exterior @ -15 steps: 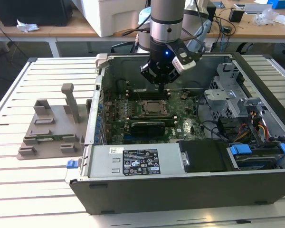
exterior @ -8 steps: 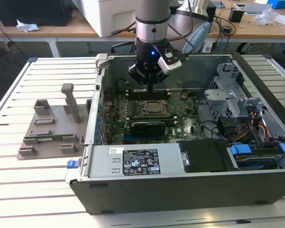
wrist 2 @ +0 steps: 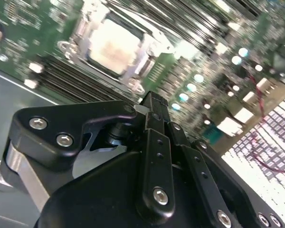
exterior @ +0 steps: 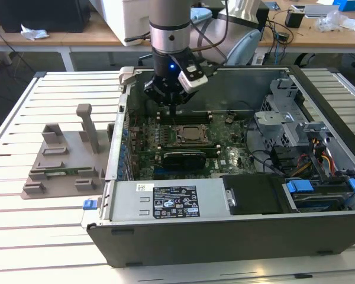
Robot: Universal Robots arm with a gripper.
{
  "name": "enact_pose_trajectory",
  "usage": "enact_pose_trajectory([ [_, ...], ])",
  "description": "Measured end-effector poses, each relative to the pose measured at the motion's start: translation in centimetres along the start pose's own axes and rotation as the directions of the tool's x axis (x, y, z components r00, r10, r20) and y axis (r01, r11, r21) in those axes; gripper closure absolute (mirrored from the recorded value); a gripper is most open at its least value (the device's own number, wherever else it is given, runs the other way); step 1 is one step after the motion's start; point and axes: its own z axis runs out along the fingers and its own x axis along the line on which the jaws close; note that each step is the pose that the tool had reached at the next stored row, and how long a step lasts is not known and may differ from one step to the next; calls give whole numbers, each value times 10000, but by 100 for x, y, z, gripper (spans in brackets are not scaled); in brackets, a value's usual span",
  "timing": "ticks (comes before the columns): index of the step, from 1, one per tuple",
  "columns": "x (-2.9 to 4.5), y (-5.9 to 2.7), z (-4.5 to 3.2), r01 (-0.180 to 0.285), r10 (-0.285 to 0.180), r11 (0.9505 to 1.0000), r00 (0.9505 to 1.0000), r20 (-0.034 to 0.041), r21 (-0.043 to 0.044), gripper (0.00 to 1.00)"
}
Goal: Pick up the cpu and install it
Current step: 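Install the first cpu locking lever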
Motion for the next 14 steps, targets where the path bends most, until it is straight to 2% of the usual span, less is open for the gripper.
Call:
enact_pose_trajectory([
  [2, 120, 9, -3, 0, 0, 10000, 10000, 3, -3, 89],
  [5, 182, 47, -5, -1, 1, 10000, 10000, 1, -1, 89],
  [6, 189, 163, -4, 2, -2, 10000, 10000, 1, -5, 89],
  [10, 157, 205, -3, 6, -6, 10000, 10000, 2, -31, 89],
  [14, 26, 206, 1, 10, -10, 10000, 10000, -6, -85, 89],
])
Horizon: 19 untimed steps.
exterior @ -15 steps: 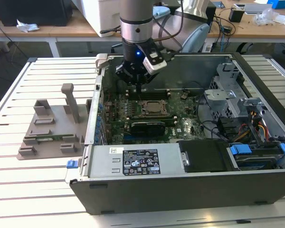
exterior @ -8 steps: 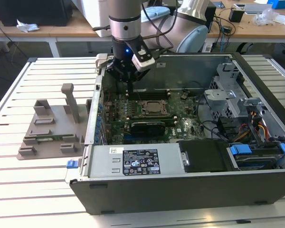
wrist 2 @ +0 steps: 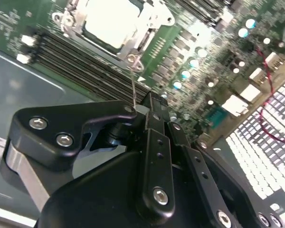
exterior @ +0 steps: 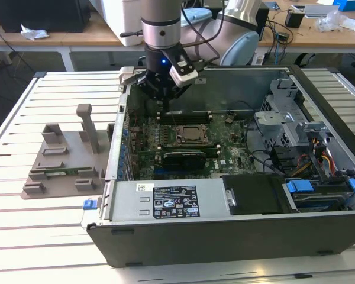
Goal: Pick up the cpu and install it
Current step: 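Install the first cpu locking lever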
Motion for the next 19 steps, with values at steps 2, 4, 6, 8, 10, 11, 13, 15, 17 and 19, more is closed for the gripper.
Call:
enact_pose_trajectory([
  [2, -69, -1, 2, 0, 0, 10000, 10000, -14, -27, 89],
  [4, -108, -2, 4, 1, -1, 10000, 10000, -30, -33, 89],
  [6, -168, -4, 7, -1, 1, 10000, 10000, -54, -34, 89],
  [8, -222, -5, 9, 0, 0, 10000, 10000, -76, -35, 89],
  [10, -281, -7, 13, -2, 2, 10000, 9999, -104, -35, 89],
  [11, -328, -8, 18, -1, 1, 10000, 9999, -125, -35, 89],
  [13, -328, -8, 18, -4, 3, 10000, 9999, -126, -35, 89],
  [15, -330, -8, 18, -2, 2, 10000, 9999, -125, -36, 89],
  [17, -331, -8, 19, -2, 1, 10000, 9999, -125, -41, 89],
  [19, -330, -24, 24, -3, 2, 10000, 9999, -125, -84, 89],
])
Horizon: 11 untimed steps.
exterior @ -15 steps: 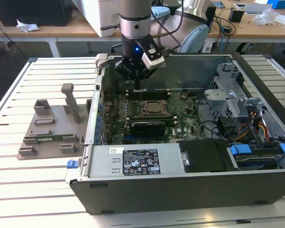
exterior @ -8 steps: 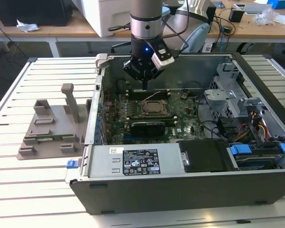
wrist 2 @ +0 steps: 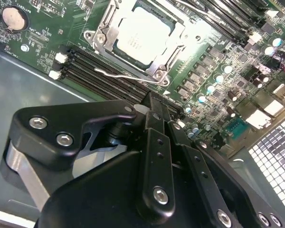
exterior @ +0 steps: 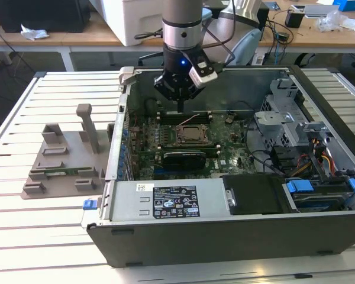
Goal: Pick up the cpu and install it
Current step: 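Install the first cpu locking lever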
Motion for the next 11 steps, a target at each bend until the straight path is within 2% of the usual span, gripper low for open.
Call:
enact_pose_trajectory([
  [1, 1, -23, 9, -3, 3, 9999, 10000, 2, -123, 89],
  [2, 2, -44, 14, -6, 6, 9994, 10000, 9, -340, 89],
  [4, 4, -101, 21, -14, 17, 9959, 10000, 23, -905, 89],
  [5, 4, -119, 26, -15, 18, 9946, 10000, 26, -1035, 89],
  [7, 4, -140, 60, -12, 16, 9936, 10000, 30, -1131, 89],
  [10, 0, -139, 125, 71, -68, 9935, 10000, 26, -1132, 89],
  [11, -3, -132, 165, 234, -233, 9933, 9997, 23, -1135, 89],
])
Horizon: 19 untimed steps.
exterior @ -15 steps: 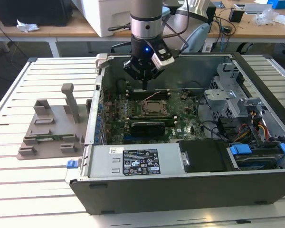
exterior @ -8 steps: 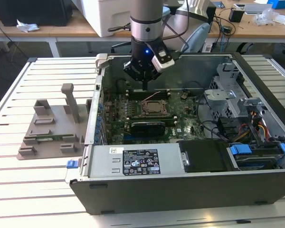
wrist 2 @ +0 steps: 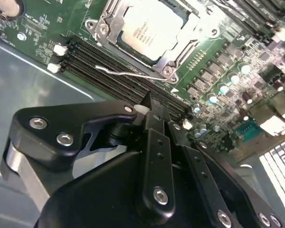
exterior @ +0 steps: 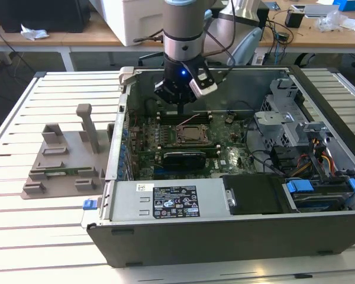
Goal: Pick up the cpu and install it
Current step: 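Install the first cpu locking lever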
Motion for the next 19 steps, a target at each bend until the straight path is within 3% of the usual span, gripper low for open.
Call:
enact_pose_trajectory([
  [2, -24, 13, 100, 201, -201, 9998, 9998, -31, -5, 89],
  [4, -81, 6, 133, 198, -198, 9998, 9998, -44, -28, 89],
  [11, -181, -3, 198, 191, -192, 9998, 9998, -81, -56, 89],
  [16, -298, -15, 245, 186, -187, 9998, 9997, -124, -71, 89],
  [17, -416, -32, 323, 180, -181, 9998, 9997, -163, -76, 89],
  [19, -466, -70, 379, 179, -180, 9998, 9997, -167, -77, 89],
])
